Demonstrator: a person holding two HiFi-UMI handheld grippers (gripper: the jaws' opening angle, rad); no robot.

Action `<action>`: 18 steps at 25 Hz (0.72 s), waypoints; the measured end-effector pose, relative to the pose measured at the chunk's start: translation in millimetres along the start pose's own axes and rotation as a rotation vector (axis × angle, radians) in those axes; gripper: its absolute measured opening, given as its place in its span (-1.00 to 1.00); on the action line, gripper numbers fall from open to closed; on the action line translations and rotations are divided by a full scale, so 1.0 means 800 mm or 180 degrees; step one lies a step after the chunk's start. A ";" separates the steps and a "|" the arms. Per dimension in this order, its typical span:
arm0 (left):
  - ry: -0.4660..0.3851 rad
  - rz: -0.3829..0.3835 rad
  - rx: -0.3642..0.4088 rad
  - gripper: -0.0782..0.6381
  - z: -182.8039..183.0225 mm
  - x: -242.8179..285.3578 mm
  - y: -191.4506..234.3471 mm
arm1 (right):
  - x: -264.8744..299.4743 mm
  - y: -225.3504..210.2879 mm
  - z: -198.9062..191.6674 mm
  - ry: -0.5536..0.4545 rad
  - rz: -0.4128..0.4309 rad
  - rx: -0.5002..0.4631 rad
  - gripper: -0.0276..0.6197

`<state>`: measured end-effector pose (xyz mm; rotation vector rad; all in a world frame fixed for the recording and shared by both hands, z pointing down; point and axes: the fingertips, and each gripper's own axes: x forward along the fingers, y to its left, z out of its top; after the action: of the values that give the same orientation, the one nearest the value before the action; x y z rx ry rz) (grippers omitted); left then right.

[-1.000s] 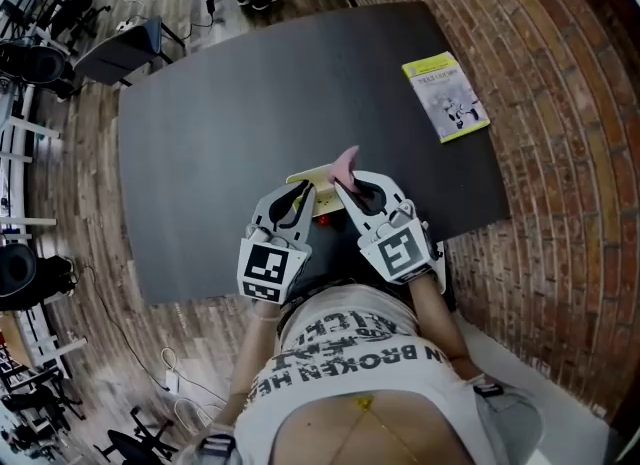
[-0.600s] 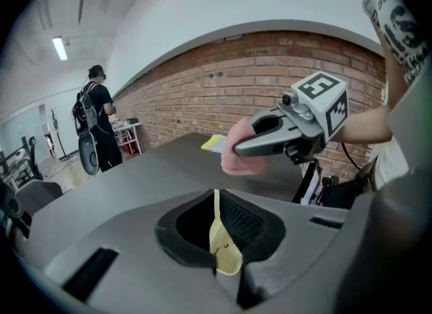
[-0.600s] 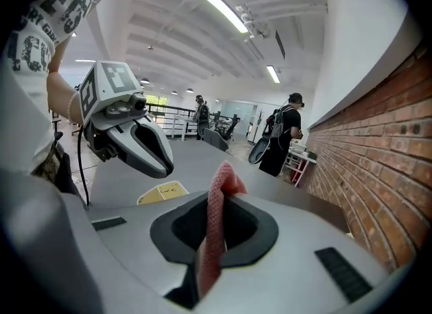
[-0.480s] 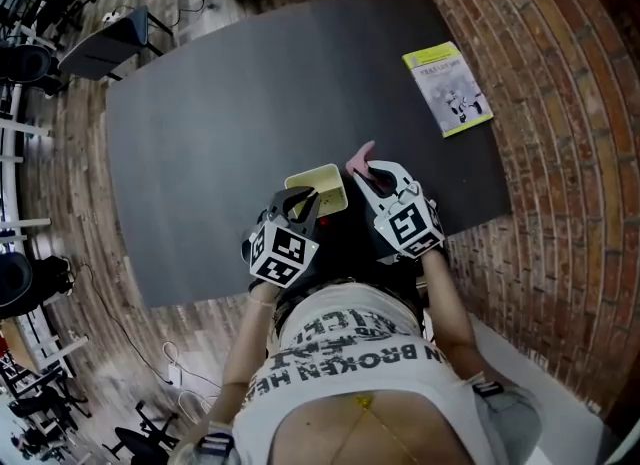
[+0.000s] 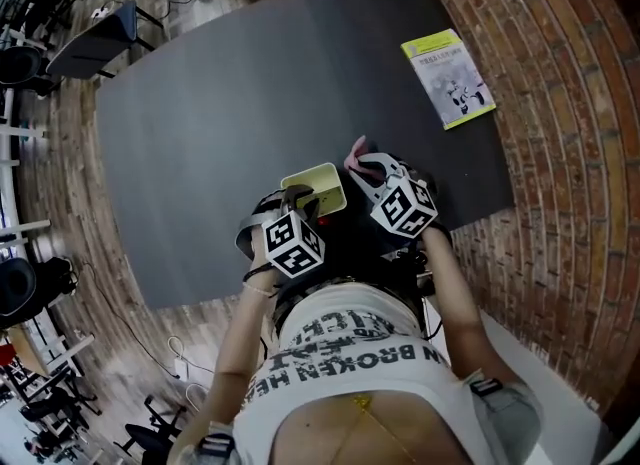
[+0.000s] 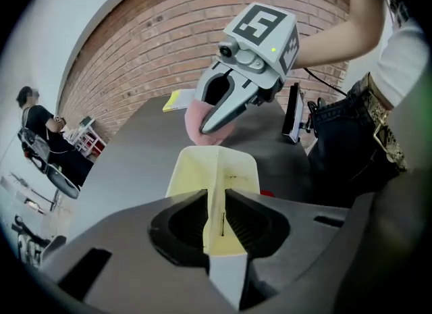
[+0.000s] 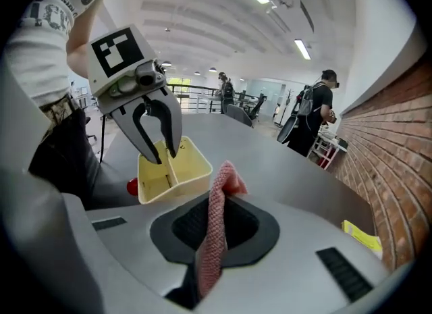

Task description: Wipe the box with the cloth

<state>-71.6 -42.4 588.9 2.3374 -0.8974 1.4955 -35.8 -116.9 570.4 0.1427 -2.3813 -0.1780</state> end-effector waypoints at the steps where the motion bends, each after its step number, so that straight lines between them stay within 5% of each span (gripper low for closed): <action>1: 0.0054 -0.0016 0.0052 -0.61 -0.002 0.005 0.000 | 0.006 0.003 -0.004 0.0039 0.0067 -0.0083 -0.86; 9: 0.0173 -0.0102 0.0203 -0.70 -0.009 0.022 0.003 | 0.048 0.026 -0.033 0.0374 0.0716 -0.0765 -0.86; 18: 0.0172 -0.0145 0.0284 -0.71 -0.007 0.019 0.003 | 0.071 0.026 -0.025 0.0447 0.0909 -0.1137 -0.86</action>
<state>-72.9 -47.5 604.6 2.3497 -0.7743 1.6032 -64.5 -106.6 626.0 -0.3403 -2.1617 -0.4362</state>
